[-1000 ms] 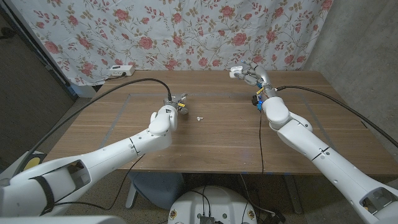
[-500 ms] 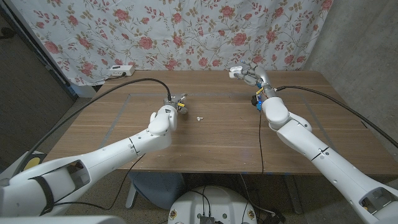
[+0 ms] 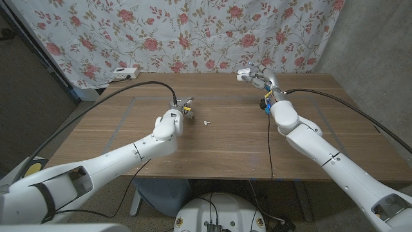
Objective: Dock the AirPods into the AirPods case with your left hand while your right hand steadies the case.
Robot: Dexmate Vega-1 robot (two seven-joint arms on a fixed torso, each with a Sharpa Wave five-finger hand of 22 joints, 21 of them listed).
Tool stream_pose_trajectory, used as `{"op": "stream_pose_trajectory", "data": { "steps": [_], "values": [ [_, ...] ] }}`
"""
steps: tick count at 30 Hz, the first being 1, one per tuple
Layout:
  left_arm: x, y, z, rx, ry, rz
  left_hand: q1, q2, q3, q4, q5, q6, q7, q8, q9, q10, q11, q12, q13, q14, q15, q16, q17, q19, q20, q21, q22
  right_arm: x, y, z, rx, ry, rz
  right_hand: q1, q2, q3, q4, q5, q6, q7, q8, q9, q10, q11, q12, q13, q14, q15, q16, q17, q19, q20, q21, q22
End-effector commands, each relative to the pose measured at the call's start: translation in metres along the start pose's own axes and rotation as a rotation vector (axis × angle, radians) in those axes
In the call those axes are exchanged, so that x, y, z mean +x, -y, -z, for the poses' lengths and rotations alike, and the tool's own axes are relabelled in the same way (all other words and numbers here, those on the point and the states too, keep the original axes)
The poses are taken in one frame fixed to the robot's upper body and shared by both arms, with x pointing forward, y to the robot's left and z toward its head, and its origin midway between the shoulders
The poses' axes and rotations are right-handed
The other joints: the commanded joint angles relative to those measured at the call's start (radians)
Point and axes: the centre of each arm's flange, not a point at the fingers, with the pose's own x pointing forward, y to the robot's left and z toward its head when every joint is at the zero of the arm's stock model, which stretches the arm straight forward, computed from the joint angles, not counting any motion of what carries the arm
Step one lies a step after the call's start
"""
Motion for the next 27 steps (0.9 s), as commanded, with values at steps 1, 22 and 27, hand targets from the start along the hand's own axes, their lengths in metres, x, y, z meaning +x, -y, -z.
{"op": "stream_pose_trajectory", "data": {
  "steps": [1, 22, 27],
  "values": [
    [-0.002, -0.001, 0.002, -0.048, 0.030, -0.063, 0.026, 0.002, 0.009, 0.000, 0.010, 0.014, 0.003, 0.006, 0.003, 0.025, -0.009, 0.014, 0.013, 0.057, -0.043, 0.012, 0.009, 0.011, -0.001, 0.005, 0.003, 0.000, 0.000, 0.000, -0.001, 0.000, 0.004, 0.009, 0.000, -0.003, -0.001, 0.007, 0.009, 0.002, 0.004, 0.003, 0.139, -0.133, 0.034, 0.003, 0.011, -0.159, -0.006, 0.004, -0.006, 0.004, 0.005, -0.001],
    [-0.012, -0.029, -0.004, -0.107, 0.097, -0.240, 0.064, -0.002, 0.011, -0.002, 0.006, 0.041, 0.003, 0.004, 0.004, 0.038, -0.008, 0.044, 0.039, 0.081, -0.051, 0.034, 0.031, 0.034, -0.008, 0.012, 0.003, -0.001, 0.004, 0.002, 0.001, -0.003, 0.012, 0.009, 0.000, -0.004, -0.001, 0.007, 0.010, 0.001, 0.003, 0.003, 0.139, -0.133, 0.036, 0.002, 0.011, -0.159, -0.012, 0.009, -0.008, 0.003, 0.005, -0.001],
    [-0.019, -0.042, -0.010, -0.096, 0.129, -0.323, 0.070, -0.004, 0.010, -0.002, 0.005, 0.040, 0.002, 0.001, 0.004, 0.038, -0.008, 0.048, 0.044, 0.084, -0.052, 0.037, 0.036, 0.037, -0.007, 0.013, 0.003, -0.001, 0.004, 0.004, 0.014, -0.007, 0.005, 0.009, 0.000, -0.004, -0.001, 0.007, 0.010, 0.001, 0.003, 0.003, 0.138, -0.133, 0.036, 0.001, 0.012, -0.159, -0.014, 0.010, -0.009, 0.003, 0.006, -0.001]
  ]
}}
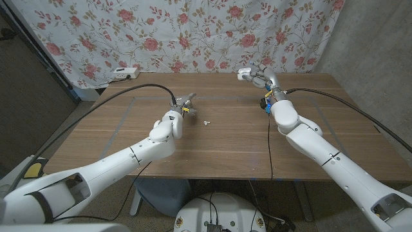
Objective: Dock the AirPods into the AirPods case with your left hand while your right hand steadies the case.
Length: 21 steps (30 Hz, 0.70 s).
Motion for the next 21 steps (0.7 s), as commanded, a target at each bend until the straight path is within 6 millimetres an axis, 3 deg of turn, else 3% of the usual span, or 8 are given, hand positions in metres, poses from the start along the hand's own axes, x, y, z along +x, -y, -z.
{"op": "stream_pose_trajectory", "data": {
  "steps": [1, 15, 21],
  "values": [
    [-0.006, -0.029, -0.012, -0.003, 0.073, -0.153, 0.016, -0.001, 0.009, -0.001, 0.001, 0.008, -0.004, 0.001, 0.004, 0.026, -0.021, 0.008, 0.009, 0.045, -0.044, 0.006, 0.008, 0.009, 0.004, 0.005, 0.003, -0.002, 0.002, 0.003, 0.017, -0.008, -0.006, 0.009, 0.000, -0.004, -0.001, 0.006, 0.010, 0.001, 0.003, 0.003, 0.138, -0.133, 0.036, 0.005, 0.010, -0.161, -0.005, 0.006, -0.004, -0.002, 0.005, -0.001],
    [-0.008, -0.056, -0.020, -0.010, 0.125, -0.269, 0.030, -0.001, 0.007, 0.001, -0.002, 0.015, -0.006, -0.001, 0.004, 0.024, -0.020, 0.019, 0.020, 0.053, -0.045, 0.016, 0.020, 0.014, 0.002, 0.006, 0.003, -0.008, 0.003, 0.007, 0.041, -0.020, -0.016, 0.009, 0.000, -0.004, -0.001, 0.007, 0.008, 0.002, 0.002, 0.003, 0.138, -0.133, 0.036, 0.004, 0.012, -0.161, -0.009, 0.010, -0.006, -0.002, 0.006, -0.001],
    [-0.007, -0.077, -0.023, -0.052, 0.146, -0.307, 0.033, -0.002, 0.005, 0.003, -0.003, 0.017, -0.006, -0.002, 0.005, 0.023, -0.020, 0.022, 0.024, 0.052, -0.044, 0.018, 0.024, 0.014, 0.002, 0.006, 0.003, -0.009, 0.000, 0.005, 0.052, -0.006, -0.029, 0.010, 0.000, -0.004, -0.001, 0.007, 0.004, 0.000, 0.000, 0.003, 0.138, -0.133, 0.036, 0.003, 0.013, -0.161, -0.011, 0.012, -0.006, -0.001, 0.006, -0.001]
  ]
}}
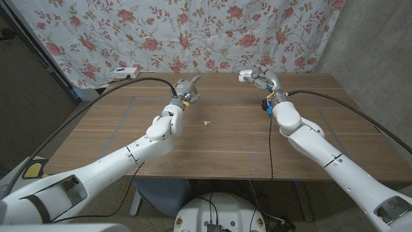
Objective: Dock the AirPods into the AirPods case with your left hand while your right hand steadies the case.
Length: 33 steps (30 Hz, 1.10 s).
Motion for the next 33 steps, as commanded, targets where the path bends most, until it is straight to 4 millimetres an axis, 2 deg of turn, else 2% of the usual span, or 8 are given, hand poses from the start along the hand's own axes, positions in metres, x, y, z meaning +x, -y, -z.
{"op": "stream_pose_trajectory", "data": {
  "steps": [1, 6, 16, 22, 33],
  "values": [
    [0.008, -0.036, -0.007, -0.036, 0.044, -0.096, 0.012, 0.001, 0.004, 0.005, 0.005, 0.008, -0.004, -0.003, 0.005, 0.023, -0.020, 0.007, 0.021, 0.049, -0.044, 0.007, 0.007, 0.011, -0.002, 0.006, 0.003, -0.004, -0.004, -0.002, 0.022, 0.014, -0.022, 0.010, 0.000, -0.004, -0.001, 0.007, 0.003, 0.000, 0.000, 0.003, 0.138, -0.133, 0.037, 0.004, 0.013, -0.161, -0.003, 0.002, -0.006, -0.001, 0.006, -0.001],
    [0.016, -0.056, -0.012, -0.070, 0.076, -0.118, 0.014, 0.000, 0.003, 0.005, 0.004, 0.006, -0.002, -0.004, 0.005, 0.020, -0.020, 0.009, 0.023, 0.047, -0.044, 0.008, 0.009, 0.011, -0.002, 0.006, 0.003, -0.006, -0.009, -0.005, 0.015, 0.040, -0.025, 0.010, 0.001, -0.005, -0.001, 0.007, 0.000, 0.002, -0.001, 0.003, 0.139, -0.133, 0.037, 0.003, 0.013, -0.161, -0.005, 0.003, -0.007, -0.001, 0.006, -0.001],
    [0.027, -0.095, -0.030, -0.019, 0.153, -0.132, 0.021, -0.001, -0.002, 0.008, 0.002, -0.006, 0.002, -0.012, 0.005, 0.017, -0.020, 0.017, 0.032, 0.050, -0.044, 0.016, 0.020, 0.009, -0.002, 0.004, 0.003, -0.012, -0.016, -0.006, -0.019, 0.088, -0.017, 0.010, 0.000, -0.005, -0.001, 0.007, -0.015, 0.002, -0.006, 0.003, 0.139, -0.133, 0.038, 0.002, 0.015, -0.161, -0.007, 0.006, -0.007, -0.001, 0.007, -0.002],
    [0.030, -0.105, -0.036, -0.019, 0.178, -0.141, 0.023, -0.004, -0.005, 0.008, 0.001, -0.005, 0.001, -0.012, 0.005, 0.018, -0.020, 0.021, 0.036, 0.051, -0.043, 0.018, 0.024, 0.008, -0.002, 0.004, 0.003, -0.016, -0.021, -0.004, -0.027, 0.101, -0.022, 0.010, 0.000, -0.005, -0.001, 0.007, -0.017, 0.002, -0.007, 0.003, 0.140, -0.133, 0.038, 0.002, 0.016, -0.161, -0.009, 0.007, -0.008, 0.000, 0.007, -0.002],
    [0.027, -0.107, -0.051, -0.017, 0.225, -0.160, 0.028, -0.006, -0.008, 0.008, 0.000, 0.003, 0.005, -0.010, 0.005, 0.017, -0.020, 0.026, 0.041, 0.052, -0.044, 0.022, 0.030, 0.007, -0.002, 0.003, 0.003, -0.017, -0.030, -0.005, -0.013, 0.132, -0.019, 0.010, 0.000, -0.006, -0.001, 0.007, -0.025, 0.006, -0.008, 0.003, 0.142, -0.133, 0.039, 0.001, 0.018, -0.161, -0.012, 0.009, -0.010, 0.000, 0.007, -0.002]
  ]
}}
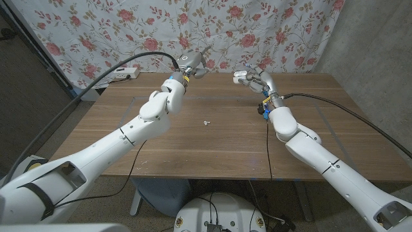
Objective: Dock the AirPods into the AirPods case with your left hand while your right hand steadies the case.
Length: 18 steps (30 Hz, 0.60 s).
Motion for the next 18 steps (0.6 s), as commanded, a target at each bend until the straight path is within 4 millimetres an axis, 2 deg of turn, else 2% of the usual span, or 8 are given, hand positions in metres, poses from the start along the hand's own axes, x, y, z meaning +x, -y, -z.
{"op": "stream_pose_trajectory", "data": {
  "steps": [1, 18],
  "values": [
    [0.004, -0.009, -0.015, -0.001, 0.056, -0.026, 0.010, 0.002, -0.001, 0.000, 0.004, 0.006, 0.001, -0.001, 0.005, 0.017, -0.021, 0.008, 0.037, 0.049, -0.044, 0.011, 0.006, 0.007, -0.001, 0.003, 0.003, -0.003, -0.010, -0.001, 0.008, 0.038, -0.001, 0.011, 0.000, -0.006, -0.001, 0.008, -0.002, 0.000, -0.004, 0.003, 0.142, -0.133, 0.039, 0.001, 0.010, -0.160, -0.001, 0.005, -0.003, -0.004, 0.006, 0.003],
    [0.006, -0.011, -0.034, -0.031, 0.132, -0.065, 0.016, 0.004, -0.003, 0.003, 0.003, 0.012, 0.001, -0.001, 0.005, 0.015, -0.021, 0.014, 0.044, 0.056, -0.044, 0.018, 0.015, 0.009, -0.003, 0.003, 0.003, 0.003, -0.020, -0.013, -0.003, 0.092, -0.021, 0.011, -0.001, -0.007, -0.002, 0.007, -0.015, 0.003, -0.007, 0.003, 0.143, -0.132, 0.040, -0.001, 0.014, -0.160, -0.004, 0.011, -0.005, -0.005, 0.007, 0.003]
  ]
}}
